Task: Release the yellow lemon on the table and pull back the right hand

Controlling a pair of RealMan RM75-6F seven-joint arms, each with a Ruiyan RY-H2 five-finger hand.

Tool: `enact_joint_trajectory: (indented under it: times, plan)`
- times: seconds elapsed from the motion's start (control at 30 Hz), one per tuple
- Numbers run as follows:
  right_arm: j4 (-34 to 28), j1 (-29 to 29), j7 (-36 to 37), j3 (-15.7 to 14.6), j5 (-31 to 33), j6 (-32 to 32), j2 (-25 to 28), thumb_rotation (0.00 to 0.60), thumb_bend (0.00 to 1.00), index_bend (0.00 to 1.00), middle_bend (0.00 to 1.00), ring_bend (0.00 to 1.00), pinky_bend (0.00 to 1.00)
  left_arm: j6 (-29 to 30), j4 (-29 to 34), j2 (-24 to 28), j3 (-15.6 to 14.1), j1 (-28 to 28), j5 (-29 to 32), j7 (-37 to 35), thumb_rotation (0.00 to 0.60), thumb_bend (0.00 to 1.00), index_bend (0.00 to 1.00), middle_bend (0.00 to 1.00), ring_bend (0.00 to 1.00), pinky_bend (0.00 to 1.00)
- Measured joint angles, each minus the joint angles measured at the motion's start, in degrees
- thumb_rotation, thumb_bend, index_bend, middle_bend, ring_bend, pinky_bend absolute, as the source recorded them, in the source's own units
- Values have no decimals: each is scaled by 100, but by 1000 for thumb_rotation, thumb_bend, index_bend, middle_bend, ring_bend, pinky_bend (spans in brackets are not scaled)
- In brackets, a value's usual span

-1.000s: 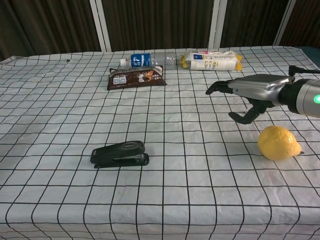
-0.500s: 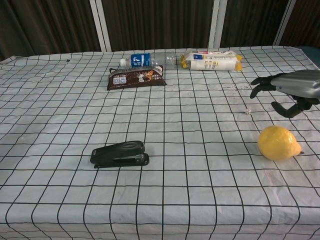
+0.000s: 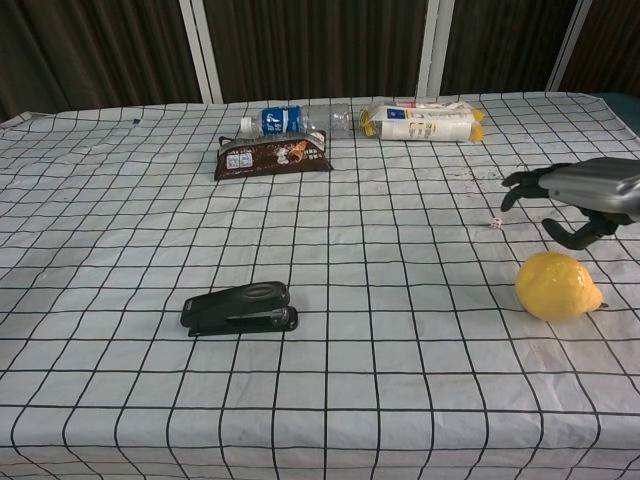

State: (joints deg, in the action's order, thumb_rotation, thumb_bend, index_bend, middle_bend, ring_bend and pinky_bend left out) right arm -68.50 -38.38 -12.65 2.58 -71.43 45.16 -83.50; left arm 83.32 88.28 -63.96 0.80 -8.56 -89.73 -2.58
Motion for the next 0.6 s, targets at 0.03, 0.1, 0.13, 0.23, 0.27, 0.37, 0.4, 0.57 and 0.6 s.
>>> enact_joint_trajectory:
  times: [0.03,0.1,0.13,0.23,0.27,0.37,0.4,0.57,0.6]
  plan:
    - [8,-8,11,4,-3,-18,-20,600,679,169,0,0,0,7,1,1,0,2,-3,-2,600,524,0,22,27,97]
    - [30,-20,6,7,-5,-41,-47,600,678,173,0,0,0,30,1,-1,5,9,-2,-7,600,524,0,22,27,98]
    - [46,-29,-8,10,-1,-59,-67,600,679,175,0,0,0,34,2,-1,8,12,4,-7,600,524,0,22,28,98]
    - [64,-41,-15,21,17,-91,-110,600,679,176,0,0,0,31,2,4,8,15,13,-21,600,525,0,21,33,98]
    - [67,-41,-25,20,13,-89,-113,600,678,177,0,0,0,34,1,7,8,17,15,-26,600,525,0,21,34,98]
    - [68,-32,-55,18,27,-86,-118,600,678,180,0,0,0,41,1,13,5,21,9,-35,600,524,0,22,34,98]
    - [65,-29,-60,18,37,-93,-115,600,678,181,0,0,0,46,1,13,4,23,5,-35,600,524,0,22,34,98]
    - [51,-11,-79,15,61,-106,-99,600,679,181,0,0,0,70,7,17,-8,33,-21,-34,600,525,0,22,34,98]
    - [54,-9,-84,12,62,-109,-99,600,678,181,0,0,0,70,7,16,-8,34,-22,-34,600,525,0,22,34,98]
